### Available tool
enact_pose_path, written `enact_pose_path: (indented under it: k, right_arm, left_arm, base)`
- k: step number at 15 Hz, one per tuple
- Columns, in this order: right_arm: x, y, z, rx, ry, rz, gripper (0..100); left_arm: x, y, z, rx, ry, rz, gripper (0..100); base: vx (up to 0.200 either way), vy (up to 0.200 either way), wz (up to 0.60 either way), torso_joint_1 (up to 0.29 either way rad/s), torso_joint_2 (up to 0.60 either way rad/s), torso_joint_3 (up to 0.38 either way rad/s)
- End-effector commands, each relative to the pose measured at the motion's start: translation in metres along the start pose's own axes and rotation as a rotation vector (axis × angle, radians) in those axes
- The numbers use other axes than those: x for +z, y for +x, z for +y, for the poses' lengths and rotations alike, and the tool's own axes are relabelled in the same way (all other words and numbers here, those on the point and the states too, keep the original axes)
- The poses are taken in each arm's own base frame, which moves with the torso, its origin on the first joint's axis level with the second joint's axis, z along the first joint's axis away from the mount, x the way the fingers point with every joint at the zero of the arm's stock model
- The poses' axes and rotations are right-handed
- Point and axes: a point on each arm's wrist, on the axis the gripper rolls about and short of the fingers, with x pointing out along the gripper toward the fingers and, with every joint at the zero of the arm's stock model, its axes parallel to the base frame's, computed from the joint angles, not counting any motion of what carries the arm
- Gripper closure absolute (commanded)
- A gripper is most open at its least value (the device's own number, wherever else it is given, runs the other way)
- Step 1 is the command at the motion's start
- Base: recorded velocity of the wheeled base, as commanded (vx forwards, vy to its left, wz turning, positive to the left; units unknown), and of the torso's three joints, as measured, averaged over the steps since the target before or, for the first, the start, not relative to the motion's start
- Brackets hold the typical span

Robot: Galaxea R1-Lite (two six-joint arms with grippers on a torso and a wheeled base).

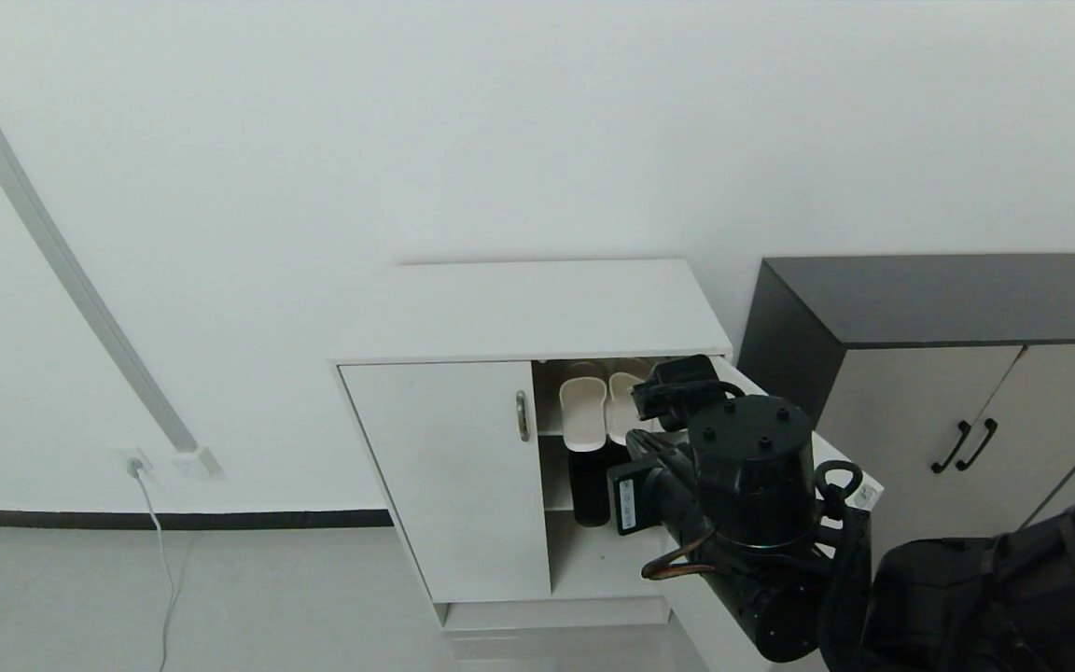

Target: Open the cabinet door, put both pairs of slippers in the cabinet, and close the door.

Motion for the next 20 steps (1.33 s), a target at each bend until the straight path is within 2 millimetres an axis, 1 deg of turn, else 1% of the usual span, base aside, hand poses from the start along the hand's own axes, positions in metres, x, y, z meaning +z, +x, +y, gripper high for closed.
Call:
enact_pose_path:
  k: [1, 2, 8, 10, 15, 19, 20]
  right_arm:
    - [-0.002, 0.000, 0.001, 0.001, -0.004, 0.006, 100]
    - [-0.002, 0.000, 0.000, 0.001, -0.006, 0.008, 100]
    - [-0.002, 0.003, -0.003, -0.011, -0.004, 0.008, 100]
    - [-0.003, 0.007, -0.008, -0.027, -0.004, 0.011, 100]
    - [-0.004, 0.009, -0.009, -0.033, -0.008, 0.013, 100]
    - [-0.004, 0.009, -0.010, -0.034, -0.009, 0.013, 100]
    - [-0.004, 0.010, -0.011, -0.037, -0.015, 0.015, 100]
  left_arm:
    - [0.000, 0.000, 0.000, 0.001, -0.001, 0.001, 100]
    - [0.000, 0.000, 0.000, 0.001, -0.001, 0.001, 100]
    - [0.000, 0.000, 0.000, 0.001, -0.001, 0.001, 100]
    - [0.000, 0.000, 0.000, 0.001, -0.001, 0.001, 100]
    - [0.000, 0.000, 0.000, 0.001, -0.001, 0.001, 100]
    - [0.000, 0.000, 0.000, 0.001, -0.001, 0.001, 100]
    - [0.000, 0.000, 0.000, 0.001, -0.001, 0.001, 100]
  base:
    - [0.000, 0.000, 0.00, 0.000, 0.00, 0.000]
    - [0.000, 0.000, 0.00, 0.000, 0.00, 0.000]
    - [0.000, 0.000, -0.60, 0.006, 0.00, 0.000]
    - [0.000, 0.000, 0.00, 0.000, 0.00, 0.000]
    - [0.000, 0.000, 0.00, 0.000, 0.00, 0.000]
    - [-0.200, 0.000, 0.00, 0.012, 0.00, 0.002]
    - [0.000, 0.000, 0.00, 0.000, 0.00, 0.000]
